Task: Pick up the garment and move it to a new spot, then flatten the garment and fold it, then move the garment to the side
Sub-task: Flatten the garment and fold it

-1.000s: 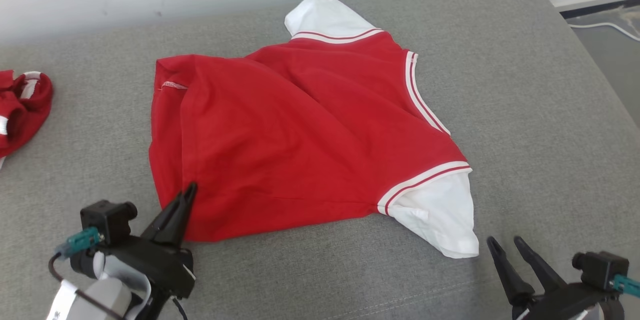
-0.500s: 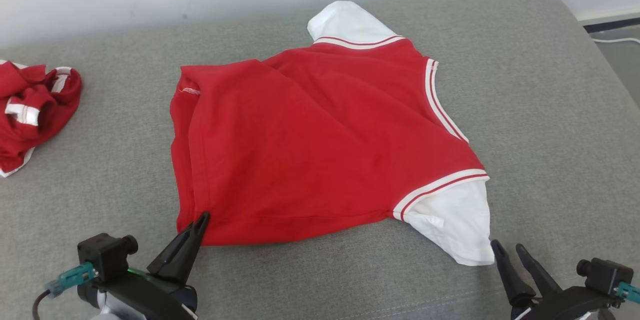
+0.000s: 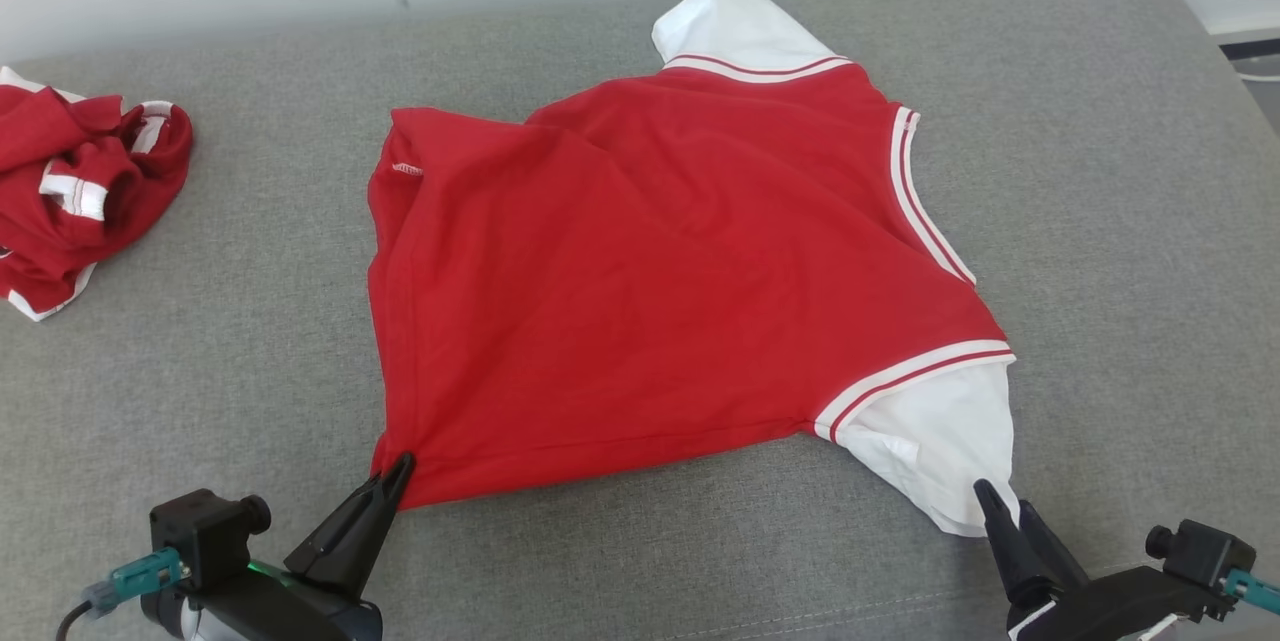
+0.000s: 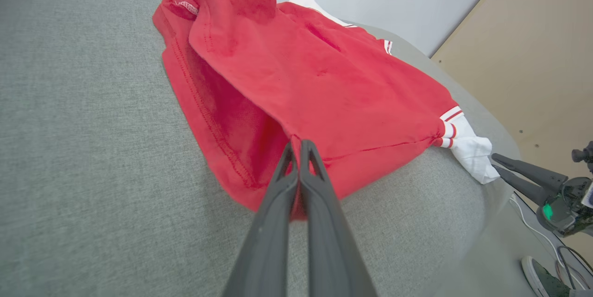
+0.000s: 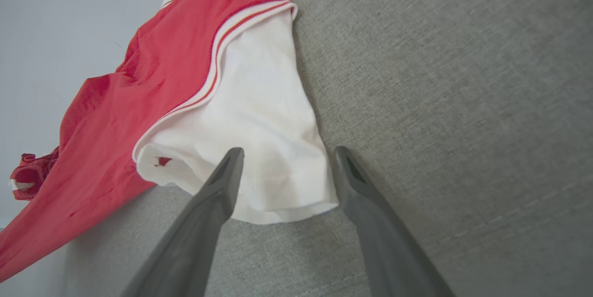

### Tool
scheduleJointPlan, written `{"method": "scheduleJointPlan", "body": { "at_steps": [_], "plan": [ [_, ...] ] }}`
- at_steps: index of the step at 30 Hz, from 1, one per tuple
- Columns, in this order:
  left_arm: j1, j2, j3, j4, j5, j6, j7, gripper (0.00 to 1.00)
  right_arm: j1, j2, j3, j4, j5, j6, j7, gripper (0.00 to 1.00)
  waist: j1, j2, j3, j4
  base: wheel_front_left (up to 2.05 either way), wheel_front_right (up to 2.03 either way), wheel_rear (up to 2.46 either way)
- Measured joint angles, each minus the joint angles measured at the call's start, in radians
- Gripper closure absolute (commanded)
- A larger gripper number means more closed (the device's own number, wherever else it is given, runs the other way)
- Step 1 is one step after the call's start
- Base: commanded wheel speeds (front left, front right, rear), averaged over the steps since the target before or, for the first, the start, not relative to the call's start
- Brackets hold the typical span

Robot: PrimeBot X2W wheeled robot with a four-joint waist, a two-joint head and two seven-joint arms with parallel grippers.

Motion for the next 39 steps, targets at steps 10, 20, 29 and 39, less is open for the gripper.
{"method": "scheduleJointPlan", "body": {
  "at_steps": [10,20,29,39],
  "plan": [
    [0.0,0.0,-0.015,0.004,0.0,0.0,0.0,1.0,-0.037,0.009,0.016,0.033,0.049,0.0,0.052,1.0,0.0,0.0,0.005,0.011,0.0,0.0,0.0],
    [0.003,-0.026,0.067,-0.024,-0.057,0.0,0.0,1.0,-0.084,-0.017,-0.09,-0.039,0.105,0.0,-0.017,1.0,0.0,0.0,-0.003,0.008,0.0,0.0,0.0],
    [0.043,0.001,0.058,-0.101,-0.081,0.0,0.0,1.0,-0.027,-0.08,-0.162,-0.237,0.186,0.0,-0.03,1.0,0.0,0.0,-0.014,0.0,0.0,0.0,0.0],
    [0.126,0.09,-0.021,-0.139,-0.09,0.0,0.007,1.0,0.178,-0.225,-0.169,-0.434,0.247,0.0,-0.017,1.0,0.0,-0.0001,-0.005,-0.012,0.0,0.0,0.0]
  ]
}}
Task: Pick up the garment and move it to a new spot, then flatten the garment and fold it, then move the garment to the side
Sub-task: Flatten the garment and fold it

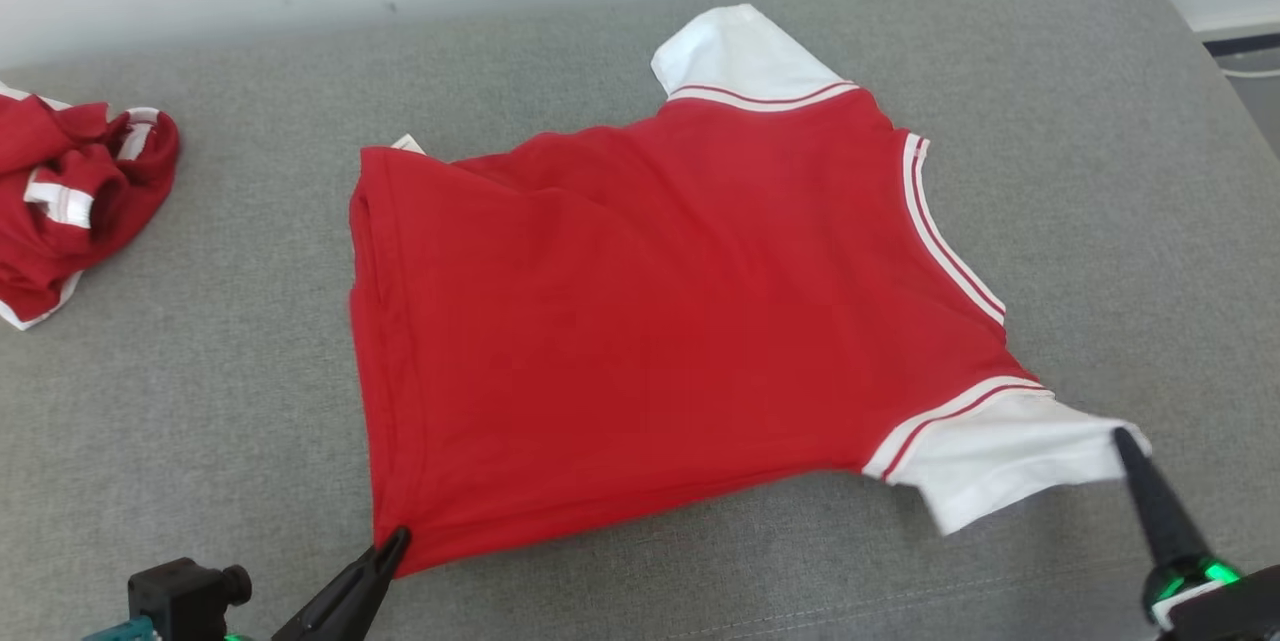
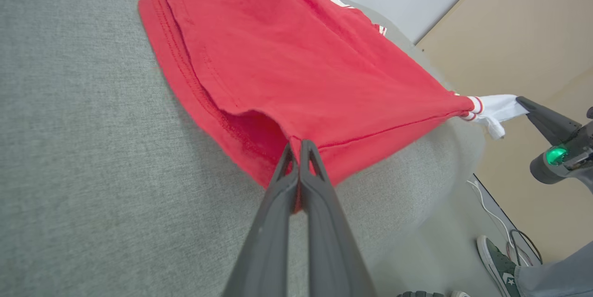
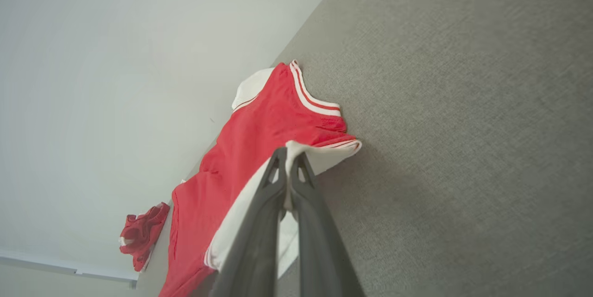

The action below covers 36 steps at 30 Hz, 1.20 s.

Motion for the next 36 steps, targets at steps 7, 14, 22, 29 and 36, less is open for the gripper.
{"method": "scheduleJointPlan", "body": {
  "at_steps": [7,14,22,29,36],
  "plan": [
    [-0.042,0.001,-0.023,0.026,-0.029,0.0,0.062,1.0,-0.035,0.01,0.045,0.017,-0.037,0.0,0.016,1.0,0.0,0.0,0.039,-0.011,0.0,0.0,0.0],
    [-0.341,-0.006,-0.023,0.033,-0.092,0.0,0.203,1.0,-0.347,0.095,0.046,0.11,-0.019,0.0,0.083,1.0,0.0001,0.0001,0.104,-0.014,0.0,0.0,0.0],
    [-0.985,-0.026,0.209,0.21,-0.073,0.0,0.317,1.0,-1.006,0.251,-0.165,0.226,-0.044,-0.005,0.108,1.0,0.0004,0.0001,0.197,-0.029,0.0,0.0,0.0],
    [-1.213,-0.07,0.165,0.353,-0.07,-0.007,0.225,1.0,-1.31,0.255,-0.17,0.328,-0.068,-0.001,0.015,1.0,-0.0002,0.0,0.202,-0.052,0.0,0.0,0.0],
    [-0.86,-0.06,-0.004,0.325,-0.163,-0.007,0.223,1.0,-0.95,0.231,-0.062,0.298,-0.033,-0.001,0.064,1.0,0.0,0.0001,0.14,-0.04,0.0,0.0,0.0]
  ]
}}
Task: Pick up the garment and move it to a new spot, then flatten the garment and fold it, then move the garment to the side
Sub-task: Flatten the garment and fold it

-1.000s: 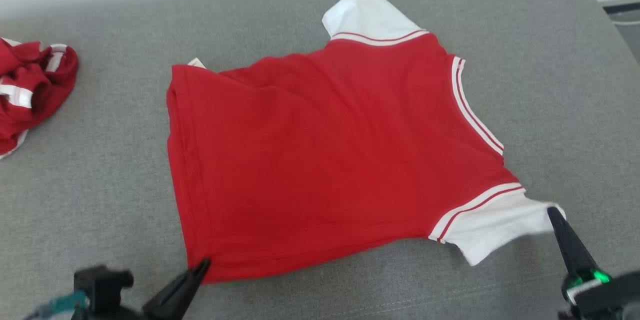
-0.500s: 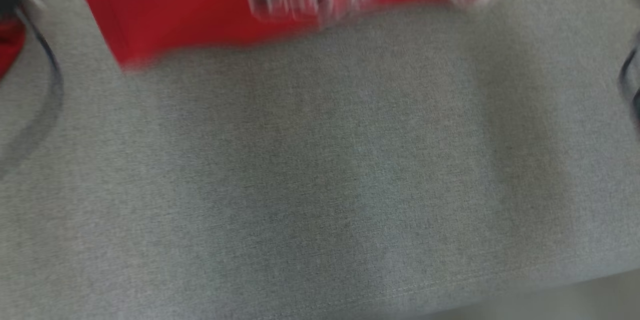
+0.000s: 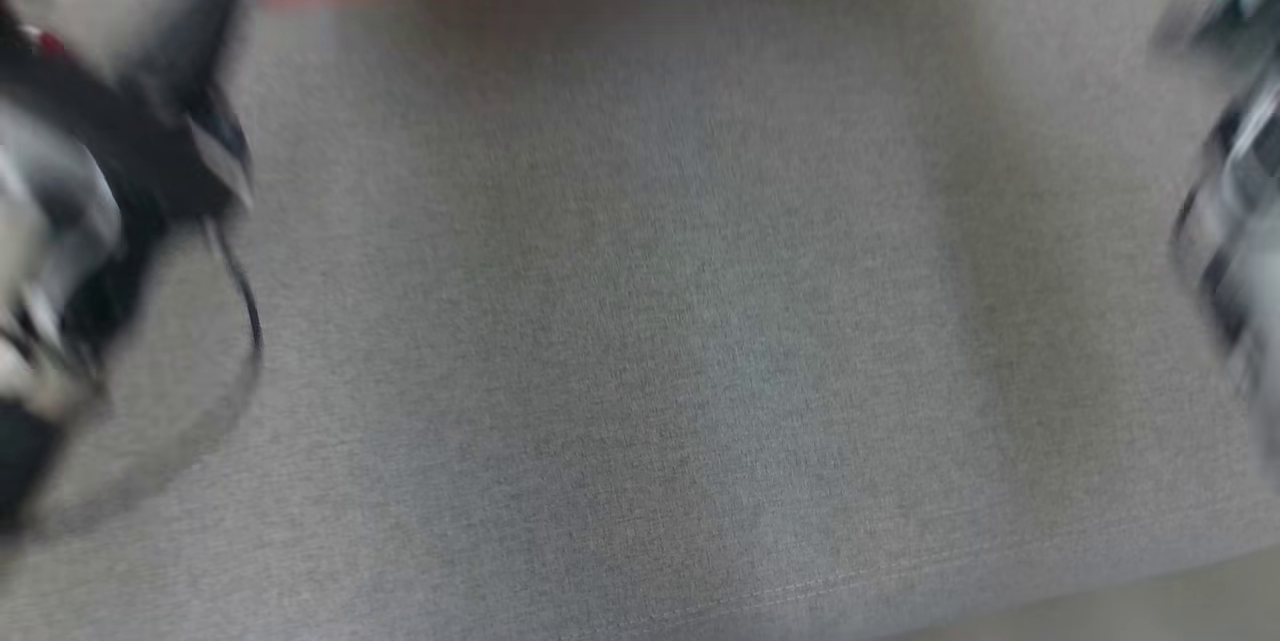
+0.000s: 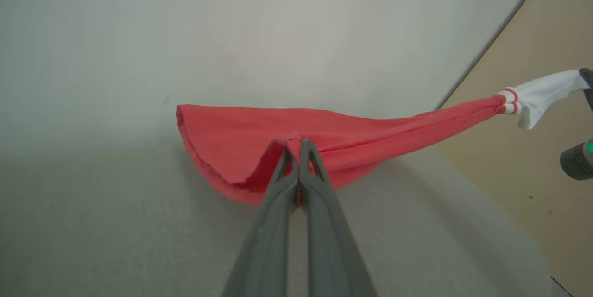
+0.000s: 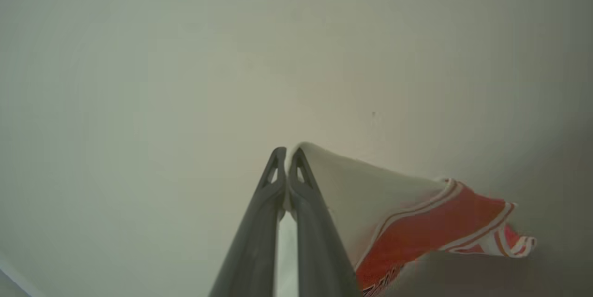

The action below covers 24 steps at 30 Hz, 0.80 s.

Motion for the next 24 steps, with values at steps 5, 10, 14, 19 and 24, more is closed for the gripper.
{"method": "scheduleJointPlan", "body": {
  "at_steps": [5,10,14,19,24],
  "plan": [
    [0.238,0.006,-0.066,-0.012,-0.016,0.0,-0.057,1.0,0.295,-0.009,0.04,-0.002,0.018,0.0,0.004,1.0,-0.0001,0.0,-0.052,0.006,0.0,0.0,0.0],
    [0.395,0.004,-0.091,-0.02,-0.029,0.0,-0.133,1.0,0.526,-0.011,0.053,-0.008,0.035,0.0,-0.02,1.0,-0.0003,-0.0001,-0.097,0.009,0.0,0.0,0.0],
    [0.453,0.004,-0.107,-0.019,-0.026,0.0,-0.184,1.0,0.62,-0.023,0.038,-0.051,0.063,0.0,-0.04,1.0,-0.0002,-0.0001,-0.119,0.014,0.0,0.0,0.0],
    [0.547,0.009,-0.156,-0.03,0.014,0.0,-0.208,1.0,0.714,-0.066,0.041,-0.144,0.072,0.0,-0.04,1.0,-0.0002,-0.0002,-0.135,0.022,0.0,0.0,0.0],
    [0.597,-0.001,-0.164,-0.033,0.034,0.0,-0.225,1.0,0.838,-0.135,0.043,-0.224,0.075,0.0,-0.04,1.0,-0.0002,-0.0002,-0.149,0.036,0.0,0.0,0.0]
  ]
}}
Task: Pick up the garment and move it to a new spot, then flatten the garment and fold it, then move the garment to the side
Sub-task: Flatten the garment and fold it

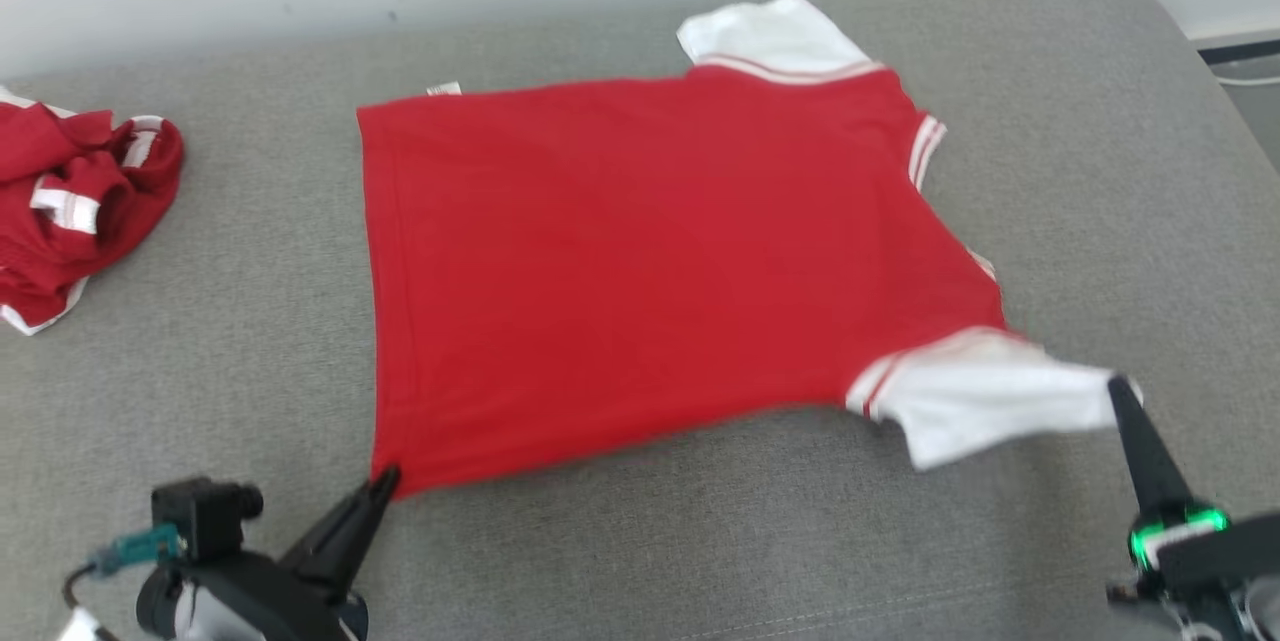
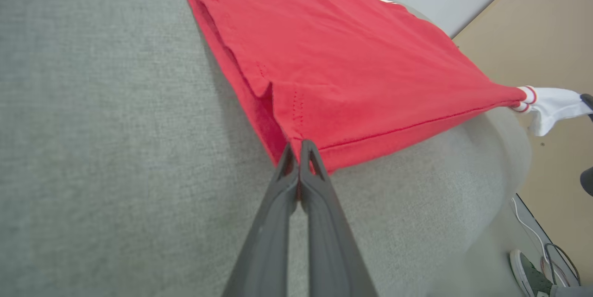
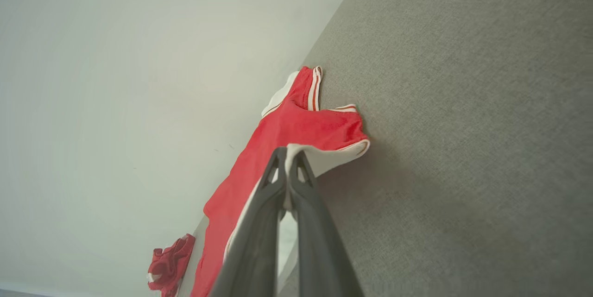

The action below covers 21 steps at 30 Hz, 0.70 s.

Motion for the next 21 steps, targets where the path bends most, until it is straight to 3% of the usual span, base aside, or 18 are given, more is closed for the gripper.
{"method": "scheduleJointPlan", "body": {
  "at_steps": [7,21],
  "plan": [
    [0.082,-0.012,0.007,0.03,0.024,0.0,-0.005,1.0,0.121,-0.05,0.047,-0.04,-0.018,0.0,0.019,1.0,0.0,0.0,-0.015,0.019,0.0,0.0,0.0],
    [0.111,-0.061,0.041,0.066,0.084,0.0,-0.005,1.0,0.13,-0.059,0.128,0.06,-0.097,0.0,0.027,1.0,0.0002,0.0,-0.031,0.028,0.0,0.0,0.0]
  ]
}}
